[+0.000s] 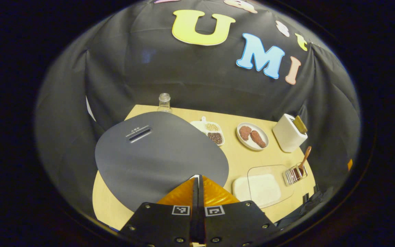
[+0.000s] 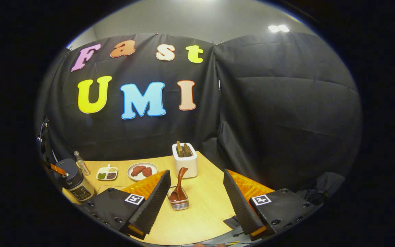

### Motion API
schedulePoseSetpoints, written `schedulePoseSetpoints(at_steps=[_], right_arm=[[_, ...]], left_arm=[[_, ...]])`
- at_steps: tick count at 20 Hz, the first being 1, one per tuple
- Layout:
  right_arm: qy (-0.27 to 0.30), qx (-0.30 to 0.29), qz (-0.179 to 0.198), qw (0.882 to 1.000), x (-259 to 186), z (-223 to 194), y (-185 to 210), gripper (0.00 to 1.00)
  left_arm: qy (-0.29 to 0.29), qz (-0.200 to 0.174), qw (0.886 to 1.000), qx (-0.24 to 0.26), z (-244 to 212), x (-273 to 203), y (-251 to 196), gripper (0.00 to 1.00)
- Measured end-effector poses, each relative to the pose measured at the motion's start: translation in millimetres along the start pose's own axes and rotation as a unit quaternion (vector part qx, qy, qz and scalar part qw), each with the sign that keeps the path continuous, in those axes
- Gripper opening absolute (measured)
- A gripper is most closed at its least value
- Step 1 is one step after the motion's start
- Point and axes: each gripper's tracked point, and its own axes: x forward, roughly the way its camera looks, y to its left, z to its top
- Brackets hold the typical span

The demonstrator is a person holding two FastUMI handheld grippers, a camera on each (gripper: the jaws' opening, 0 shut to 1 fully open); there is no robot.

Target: Close the left gripper, press the button to open the rice cooker; take a wooden spoon from the chopstick holder with the right hand, scoop a spoonful of rice and pour it into the rice cooker, then put the wooden spoon back into the chopstick holder.

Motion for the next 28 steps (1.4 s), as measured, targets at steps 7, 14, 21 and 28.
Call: schedulePoseSetpoints(at_steps=[7,14,21,28], right_arm=[[0.019,-0.004,0.021,1.000,4,-14,23,0.98],[0.022,-0.012,0.034,0.999,4,-13,35,0.98],[0.035,-0.007,0.021,0.999,11,-16,29,0.98],[0.045,-0.010,0.037,0.998,25,-15,51,0.98]], left_arm=[[0.022,0.006,1.000,0.017,-12,0,0,0.02],[-0.032,0.009,0.999,0.003,10,-20,-1,0.02],[-0.215,0.093,0.972,0.021,131,-122,11,0.02],[-0.290,0.061,0.955,0.010,162,-200,12,0.00]])
